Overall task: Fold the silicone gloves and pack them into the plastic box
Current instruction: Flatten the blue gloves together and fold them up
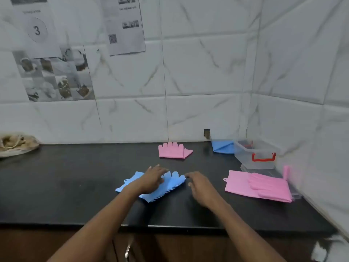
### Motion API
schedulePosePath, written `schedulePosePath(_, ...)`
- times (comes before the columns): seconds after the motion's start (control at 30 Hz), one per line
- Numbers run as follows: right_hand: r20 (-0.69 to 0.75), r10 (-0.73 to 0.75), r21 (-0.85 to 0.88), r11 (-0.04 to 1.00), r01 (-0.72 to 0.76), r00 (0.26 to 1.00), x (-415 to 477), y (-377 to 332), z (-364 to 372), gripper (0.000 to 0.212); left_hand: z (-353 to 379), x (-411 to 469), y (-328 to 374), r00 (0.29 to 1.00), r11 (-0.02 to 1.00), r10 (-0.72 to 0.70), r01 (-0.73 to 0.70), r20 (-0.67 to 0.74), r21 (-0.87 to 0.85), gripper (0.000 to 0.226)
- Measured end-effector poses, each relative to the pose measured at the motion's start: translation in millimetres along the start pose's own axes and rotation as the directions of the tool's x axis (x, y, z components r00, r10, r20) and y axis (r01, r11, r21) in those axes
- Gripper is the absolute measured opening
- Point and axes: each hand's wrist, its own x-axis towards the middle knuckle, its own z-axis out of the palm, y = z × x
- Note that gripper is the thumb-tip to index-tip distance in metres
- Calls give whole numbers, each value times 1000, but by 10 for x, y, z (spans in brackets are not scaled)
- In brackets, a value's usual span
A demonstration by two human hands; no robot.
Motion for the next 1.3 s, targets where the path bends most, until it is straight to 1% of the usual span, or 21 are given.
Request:
schedulePosePath(0.13,-18,119,31,992,-118,993,-179,134,53,47,50,95,100,990,997,27,-37,136,72,52)
schedulePosePath(0.23,-77,238,121,966,-228,968,-204,209,68,44,-24,202,72,992,997,29,-37,120,65,52)
schedulePosePath(0.33,-108,257,162,958,-238,960,-184,240,94,40,-123,278,66,995,1000,12,-13,100,5,36)
schedulePosePath(0.4,-111,248,151,961,-230,962,-186,251,108,37,-170,314,82,990,999,-33,38,139,-38,40)
schedulePosePath(0.5,-117,246,157,961,-227,962,-183,273,107,32,-232,352,118,981,997,-71,72,182,-3,40)
schedulePosePath(0.57,-126,242,164,962,-221,962,-178,278,102,30,-300,390,127,992,998,-50,54,120,-32,36)
schedulePosePath(0.6,-133,242,167,961,-219,961,-179,283,101,29,-352,401,124,998,994,-44,50,54,-101,34)
schedulePosePath(0.67,-139,239,182,960,-212,961,-186,286,96,29,-482,403,114,992,943,-80,44,-98,-330,34)
schedulePosePath(0.73,-149,224,187,963,-194,963,-190,289,91,30,-617,370,120,972,818,-131,-5,-195,-575,37)
schedulePosePath(0.8,-161,214,204,962,-180,963,-193,275,82,30,-695,324,129,955,618,-174,-86,-242,-782,30)
schedulePosePath(0.87,-165,218,270,948,-168,962,-209,243,55,28,-716,300,130,954,347,-201,-145,-224,-926,31)
schedulePosePath(0.9,-155,223,332,929,-161,962,-223,211,27,28,-702,280,141,961,200,-183,-170,-207,-965,33)
schedulePosePath(0.97,-86,233,523,838,-155,969,-275,114,-29,27,-616,217,184,971,-99,-129,-214,-201,-972,35)
schedulePosePath(1.03,29,236,743,645,-179,971,-316,-4,-24,34,-499,149,247,975,-352,-107,-222,-197,-909,43)
schedulePosePath(1.1,104,195,897,406,-177,975,-354,-119,6,56,-401,101,328,973,-530,-94,-226,-209,-817,59)
schedulePosePath(1.13,104,166,960,241,-142,981,-364,-152,39,69,-369,80,367,970,-597,-99,-235,-221,-767,70)
schedulePosePath(1.17,97,159,993,58,-107,983,-370,-191,62,75,-346,63,399,966,-654,-113,-249,-232,-714,81)
schedulePosePath(1.2,100,170,990,-114,-81,980,-367,-231,81,73,-320,51,417,961,-703,-137,-264,-239,-660,91)
schedulePosePath(1.23,102,185,973,-223,-59,977,-356,-259,91,70,-295,44,429,956,-744,-160,-280,-245,-607,99)
schedulePosePath(1.27,91,184,962,-269,-39,979,-334,-266,98,67,-275,33,435,951,-774,-175,-293,-255,-561,103)
schedulePosePath(1.3,73,180,965,-263,-23,981,-314,-290,91,64,-261,23,445,947,-795,-184,-301,-264,-526,101)
